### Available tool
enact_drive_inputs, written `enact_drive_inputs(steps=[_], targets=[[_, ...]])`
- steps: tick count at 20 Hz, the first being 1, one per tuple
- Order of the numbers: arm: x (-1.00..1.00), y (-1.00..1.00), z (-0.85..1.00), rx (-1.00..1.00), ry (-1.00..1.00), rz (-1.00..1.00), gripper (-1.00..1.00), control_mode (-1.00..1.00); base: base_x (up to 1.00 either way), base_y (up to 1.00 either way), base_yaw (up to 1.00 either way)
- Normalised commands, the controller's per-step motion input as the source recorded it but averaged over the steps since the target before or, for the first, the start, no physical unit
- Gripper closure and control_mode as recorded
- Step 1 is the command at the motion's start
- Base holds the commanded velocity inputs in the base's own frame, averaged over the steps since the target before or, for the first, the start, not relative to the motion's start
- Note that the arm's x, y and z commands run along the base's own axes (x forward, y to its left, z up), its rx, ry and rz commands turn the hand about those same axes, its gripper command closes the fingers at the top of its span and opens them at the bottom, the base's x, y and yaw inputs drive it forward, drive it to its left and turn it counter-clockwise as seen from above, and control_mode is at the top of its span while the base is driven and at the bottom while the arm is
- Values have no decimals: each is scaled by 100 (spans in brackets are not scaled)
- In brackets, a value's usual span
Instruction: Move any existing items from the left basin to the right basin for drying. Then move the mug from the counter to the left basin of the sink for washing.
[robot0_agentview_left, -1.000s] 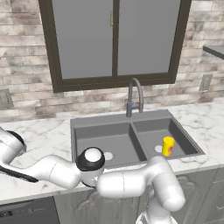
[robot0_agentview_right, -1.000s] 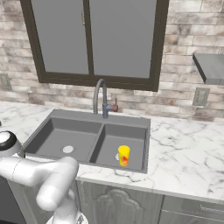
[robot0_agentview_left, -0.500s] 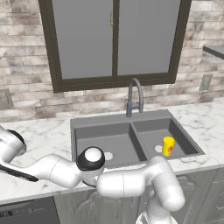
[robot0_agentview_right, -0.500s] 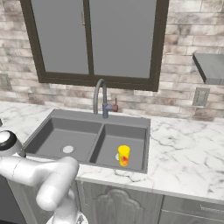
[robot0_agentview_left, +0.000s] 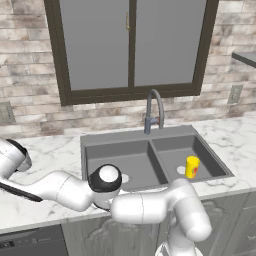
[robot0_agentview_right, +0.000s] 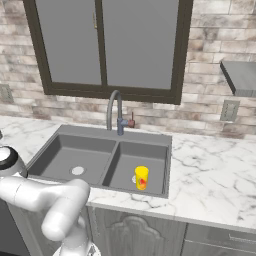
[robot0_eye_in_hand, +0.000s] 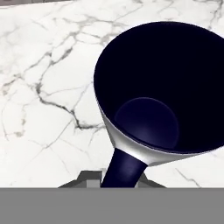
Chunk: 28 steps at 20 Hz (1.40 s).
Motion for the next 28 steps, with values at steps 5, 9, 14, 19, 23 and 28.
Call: enact_drive_inputs(steps=[5,9,14,19,23,28], targets=[[-4,-51,37,0,0,-9,100,-100,0,0,0],[-14,-60,32,0,0,-10,100,-100,0,0,0],[-23,-63,30,0,0,-11,100,-100,0,0,0],[-37,-62,29,-1,-3,-13,100,-100,0,0,0],[-50,-58,27,-1,-6,-16,100,-100,0,0,0],[-43,-62,24,0,-4,-15,100,-100,0,0,0]])
